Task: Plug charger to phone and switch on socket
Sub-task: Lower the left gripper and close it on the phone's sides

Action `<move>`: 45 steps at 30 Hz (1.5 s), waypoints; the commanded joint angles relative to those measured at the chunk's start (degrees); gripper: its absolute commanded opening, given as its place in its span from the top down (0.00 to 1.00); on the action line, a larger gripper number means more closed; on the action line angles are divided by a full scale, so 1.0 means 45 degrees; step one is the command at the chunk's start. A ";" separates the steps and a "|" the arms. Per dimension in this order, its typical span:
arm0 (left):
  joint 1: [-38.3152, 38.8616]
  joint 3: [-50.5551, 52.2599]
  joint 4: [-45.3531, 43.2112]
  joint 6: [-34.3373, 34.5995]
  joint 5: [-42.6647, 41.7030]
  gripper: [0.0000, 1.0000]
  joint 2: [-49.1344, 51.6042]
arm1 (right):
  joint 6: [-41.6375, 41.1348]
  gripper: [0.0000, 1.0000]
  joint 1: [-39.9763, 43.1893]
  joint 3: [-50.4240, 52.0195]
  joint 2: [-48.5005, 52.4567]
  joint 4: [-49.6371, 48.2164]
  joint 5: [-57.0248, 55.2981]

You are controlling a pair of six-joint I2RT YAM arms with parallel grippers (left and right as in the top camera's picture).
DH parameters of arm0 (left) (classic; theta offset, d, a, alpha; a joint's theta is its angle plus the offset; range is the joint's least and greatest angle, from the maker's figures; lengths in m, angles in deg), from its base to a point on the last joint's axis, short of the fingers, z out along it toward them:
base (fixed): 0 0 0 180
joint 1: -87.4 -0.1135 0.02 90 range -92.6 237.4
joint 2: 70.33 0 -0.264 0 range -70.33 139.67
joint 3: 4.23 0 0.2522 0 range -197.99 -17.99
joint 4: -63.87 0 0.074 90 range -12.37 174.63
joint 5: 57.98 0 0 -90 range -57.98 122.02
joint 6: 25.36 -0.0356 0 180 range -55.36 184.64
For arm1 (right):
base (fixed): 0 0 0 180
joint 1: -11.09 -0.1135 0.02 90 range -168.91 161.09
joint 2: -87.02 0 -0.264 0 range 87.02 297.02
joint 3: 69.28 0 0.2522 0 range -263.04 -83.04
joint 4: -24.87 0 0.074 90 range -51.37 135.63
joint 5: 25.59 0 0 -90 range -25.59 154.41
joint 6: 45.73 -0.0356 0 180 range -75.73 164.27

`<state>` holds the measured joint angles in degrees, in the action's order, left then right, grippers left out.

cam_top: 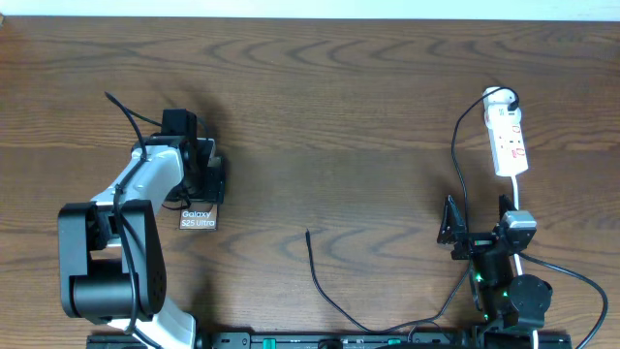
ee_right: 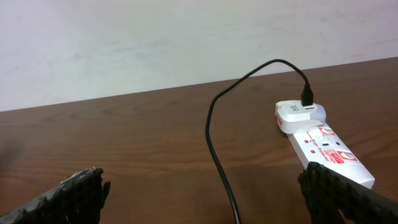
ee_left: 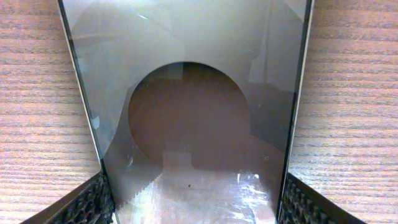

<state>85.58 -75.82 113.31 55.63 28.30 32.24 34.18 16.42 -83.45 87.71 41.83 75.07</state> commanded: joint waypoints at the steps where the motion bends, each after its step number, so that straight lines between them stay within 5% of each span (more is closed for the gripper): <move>1: -0.0053 0.0374 0.0092 -0.0039 -0.0170 0.55 0.0141 | -0.0029 0.01 -0.0097 0.0019 -0.0078 0.0058 -0.0005; 25: -0.0053 -0.0442 0.0729 -0.0034 -0.0408 0.78 0.0131 | -0.0029 0.01 -0.0097 0.0019 -0.0078 0.0058 -0.0005; 45: -0.0053 -0.0986 0.0869 0.0117 -0.0408 0.81 -0.0646 | -0.0029 0.01 -0.0097 0.0019 -0.0078 0.0058 -0.0005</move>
<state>85.58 -77.94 117.18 55.80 26.74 31.98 34.18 16.42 -83.45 87.71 41.83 75.07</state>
